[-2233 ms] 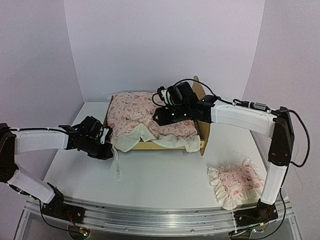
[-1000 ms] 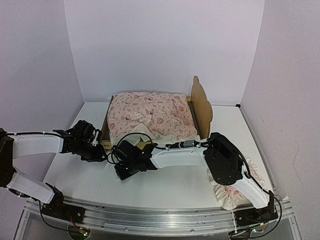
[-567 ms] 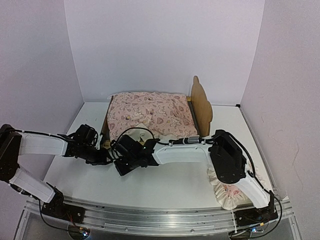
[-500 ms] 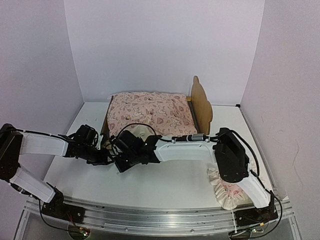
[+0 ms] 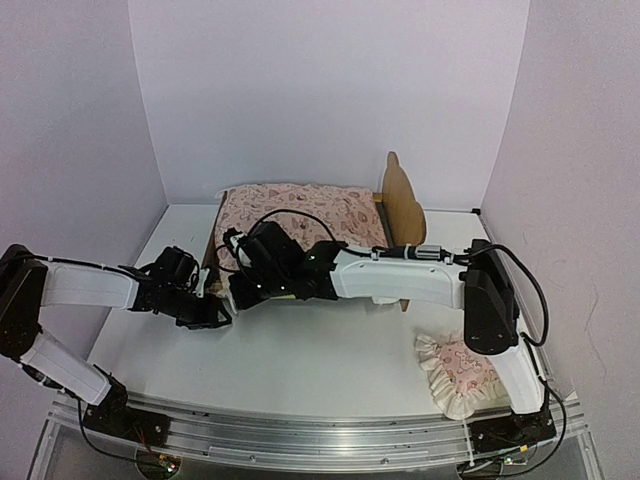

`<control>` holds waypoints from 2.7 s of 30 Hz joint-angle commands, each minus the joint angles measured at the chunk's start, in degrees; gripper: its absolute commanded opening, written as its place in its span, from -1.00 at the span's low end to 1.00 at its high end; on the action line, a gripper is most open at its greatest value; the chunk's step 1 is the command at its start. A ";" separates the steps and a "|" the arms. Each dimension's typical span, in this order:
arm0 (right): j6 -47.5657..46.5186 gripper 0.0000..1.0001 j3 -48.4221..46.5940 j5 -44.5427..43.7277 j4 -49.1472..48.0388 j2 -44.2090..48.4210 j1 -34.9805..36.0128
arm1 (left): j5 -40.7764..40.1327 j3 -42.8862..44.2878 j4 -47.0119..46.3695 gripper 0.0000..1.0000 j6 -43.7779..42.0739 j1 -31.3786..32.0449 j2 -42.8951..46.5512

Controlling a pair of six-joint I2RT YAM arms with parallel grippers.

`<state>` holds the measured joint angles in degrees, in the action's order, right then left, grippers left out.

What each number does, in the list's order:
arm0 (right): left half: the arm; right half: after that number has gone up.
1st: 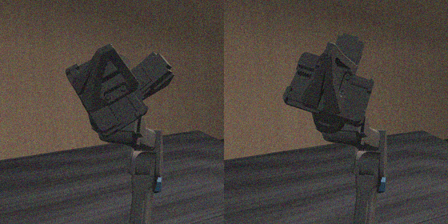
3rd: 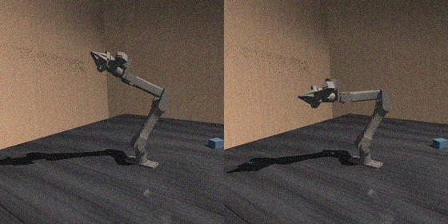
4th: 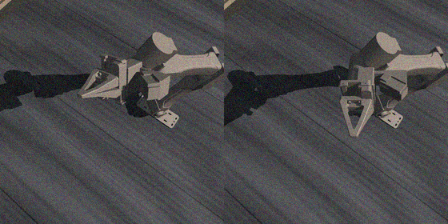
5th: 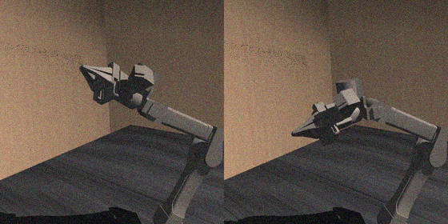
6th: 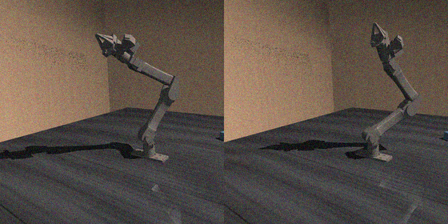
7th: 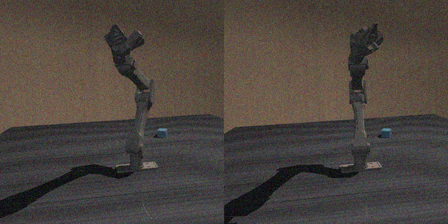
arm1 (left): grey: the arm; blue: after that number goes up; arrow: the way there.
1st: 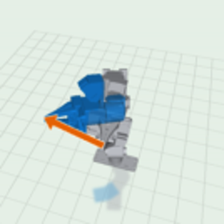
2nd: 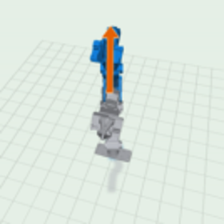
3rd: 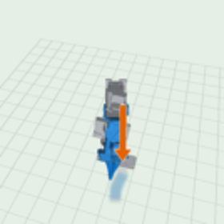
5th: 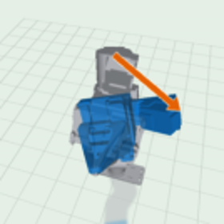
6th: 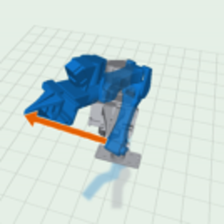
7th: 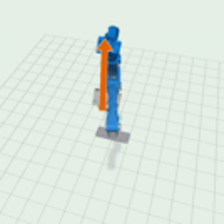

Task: Set up the pet bed

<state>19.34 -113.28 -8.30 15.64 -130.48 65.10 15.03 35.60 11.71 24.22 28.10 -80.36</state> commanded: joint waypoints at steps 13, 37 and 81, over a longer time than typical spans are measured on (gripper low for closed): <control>5.42 -1.00 4.68 2.95 -8.34 8.52 -2.99 | 11.45 8.04 8.59 -0.03 -52.97 0.28 10.80; 6.74 -1.00 8.43 4.60 -13.18 11.13 -3.14 | 5.07 6.16 -15.51 -0.84 -45.28 0.24 7.68; -18.69 0.07 3.78 3.91 6.47 6.65 -7.22 | 4.68 1.91 12.88 -1.00 -77.87 -5.43 22.65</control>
<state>3.90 -105.00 5.54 24.00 -121.19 59.66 21.79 37.34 26.92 -55.05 22.85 -58.41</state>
